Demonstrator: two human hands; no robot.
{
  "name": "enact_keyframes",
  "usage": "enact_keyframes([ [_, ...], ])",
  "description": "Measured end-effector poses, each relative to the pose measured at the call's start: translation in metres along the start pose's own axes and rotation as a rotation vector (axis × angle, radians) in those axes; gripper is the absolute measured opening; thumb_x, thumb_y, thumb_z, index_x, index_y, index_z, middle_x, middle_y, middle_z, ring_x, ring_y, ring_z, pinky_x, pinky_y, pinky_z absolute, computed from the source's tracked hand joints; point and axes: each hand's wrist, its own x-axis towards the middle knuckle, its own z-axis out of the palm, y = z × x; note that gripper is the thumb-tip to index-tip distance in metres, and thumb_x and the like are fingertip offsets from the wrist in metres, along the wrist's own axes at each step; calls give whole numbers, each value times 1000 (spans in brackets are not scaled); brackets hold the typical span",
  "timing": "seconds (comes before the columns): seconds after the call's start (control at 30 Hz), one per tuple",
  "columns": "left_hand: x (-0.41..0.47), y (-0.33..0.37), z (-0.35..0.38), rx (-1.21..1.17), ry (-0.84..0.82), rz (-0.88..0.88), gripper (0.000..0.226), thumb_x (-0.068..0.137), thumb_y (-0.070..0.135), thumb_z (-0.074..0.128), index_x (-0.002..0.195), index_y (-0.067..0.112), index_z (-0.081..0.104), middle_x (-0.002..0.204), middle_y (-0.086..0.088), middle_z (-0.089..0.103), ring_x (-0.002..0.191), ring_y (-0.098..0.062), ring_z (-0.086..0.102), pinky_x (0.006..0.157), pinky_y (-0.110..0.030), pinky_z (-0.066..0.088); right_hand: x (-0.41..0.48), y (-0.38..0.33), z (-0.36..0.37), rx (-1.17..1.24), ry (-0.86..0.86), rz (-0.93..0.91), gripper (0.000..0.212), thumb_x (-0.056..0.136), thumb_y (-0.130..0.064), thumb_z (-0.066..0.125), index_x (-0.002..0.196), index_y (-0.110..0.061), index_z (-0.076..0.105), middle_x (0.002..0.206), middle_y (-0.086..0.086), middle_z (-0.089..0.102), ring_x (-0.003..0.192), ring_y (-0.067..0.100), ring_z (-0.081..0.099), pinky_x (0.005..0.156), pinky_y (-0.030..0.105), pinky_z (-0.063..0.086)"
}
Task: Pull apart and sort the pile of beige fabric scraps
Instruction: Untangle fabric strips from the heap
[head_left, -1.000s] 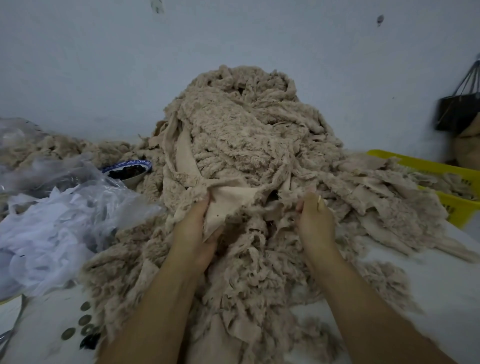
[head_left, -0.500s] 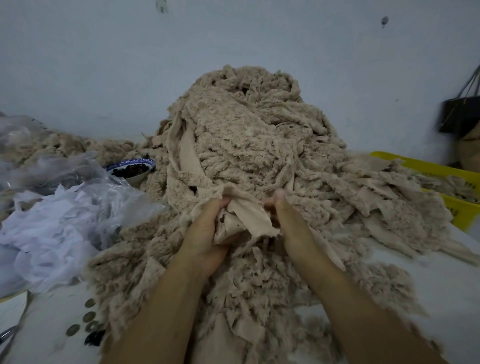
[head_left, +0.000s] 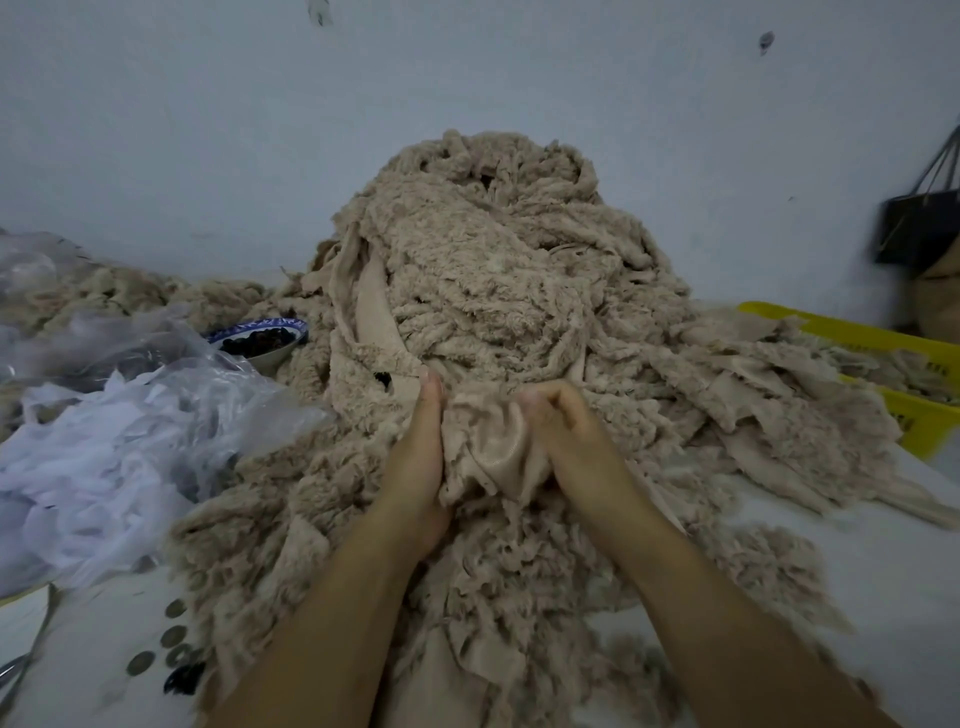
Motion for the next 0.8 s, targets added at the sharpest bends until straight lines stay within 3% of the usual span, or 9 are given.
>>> enact_keyframes([
  [0.1, -1, -4, -4, 115, -55, 25, 78, 74, 81, 49, 101, 14, 80, 105, -16, 76, 99, -25, 74, 77, -32, 61, -1, 3, 11, -81, -169, 31, 32, 79, -72, 64, 109, -63, 56, 120, -25, 66, 106, -6, 62, 85, 16, 51],
  [0.2, -1, -7, -9, 209, -158, -20, 95, 63, 87, 62, 120, 11, 72, 118, -17, 72, 111, -28, 69, 95, -39, 56, 0, 3, 11, -130, -198, -10, 17, 92, -42, 65, 92, -59, 63, 98, -25, 71, 92, -6, 67, 72, 11, 50],
  [0.3, -2, -6, -11, 302, -305, -12, 79, 67, 85, 62, 100, 15, 79, 91, -19, 76, 89, -26, 73, 79, -31, 57, 2, 4, 3, -209, -104, -60, 5, 95, -37, 61, 91, -35, 62, 86, -4, 71, 84, 18, 68, 71, 41, 56],
  [0.37, -3, -7, -6, 466, -257, 79, 84, 68, 87, 60, 90, 8, 74, 74, -29, 68, 72, -31, 64, 77, -35, 48, 3, 3, 0, -260, -14, -127, 11, 94, -31, 58, 89, -22, 60, 83, 4, 67, 80, 26, 64, 71, 45, 56],
  [0.43, -1, -10, -4, 521, -142, 155, 81, 59, 92, 62, 79, 14, 70, 74, -12, 71, 71, -22, 64, 77, -36, 49, 4, 1, -3, -182, 108, -149, 16, 98, -28, 58, 83, -34, 59, 73, -9, 65, 66, 7, 61, 60, 25, 53],
  [0.5, 2, -7, -6, 478, -13, 252, 61, 56, 92, 62, 90, 41, 70, 94, 17, 72, 88, -3, 68, 80, -24, 55, 6, 0, -7, -55, 215, -105, 19, 99, -29, 59, 86, -43, 61, 75, -15, 67, 69, 0, 62, 59, 13, 50],
  [0.6, 0, -4, -7, 596, -52, 336, 61, 62, 85, 66, 117, 63, 52, 117, 41, 58, 107, 17, 56, 80, -5, 49, 9, -1, -10, 126, 256, 28, 30, 96, -34, 63, 126, -29, 61, 112, -7, 72, 105, 13, 68, 85, 28, 58],
  [0.7, 2, -14, -2, 557, -104, 279, 40, 75, 60, 72, 112, 46, 69, 111, 14, 74, 101, -4, 70, 81, -25, 58, 10, 0, -7, 148, 197, 44, 31, 94, -38, 65, 124, -34, 59, 112, -15, 69, 102, 3, 68, 79, 22, 59],
  [0.8, 0, -12, -1, 371, -52, 225, 9, 89, 37, 69, 91, 36, 78, 95, 1, 78, 88, -17, 75, 67, -25, 57, 12, 3, -9, 258, 39, 56, 11, 94, -36, 64, 105, -36, 62, 95, -16, 73, 91, 1, 70, 68, 15, 54],
])
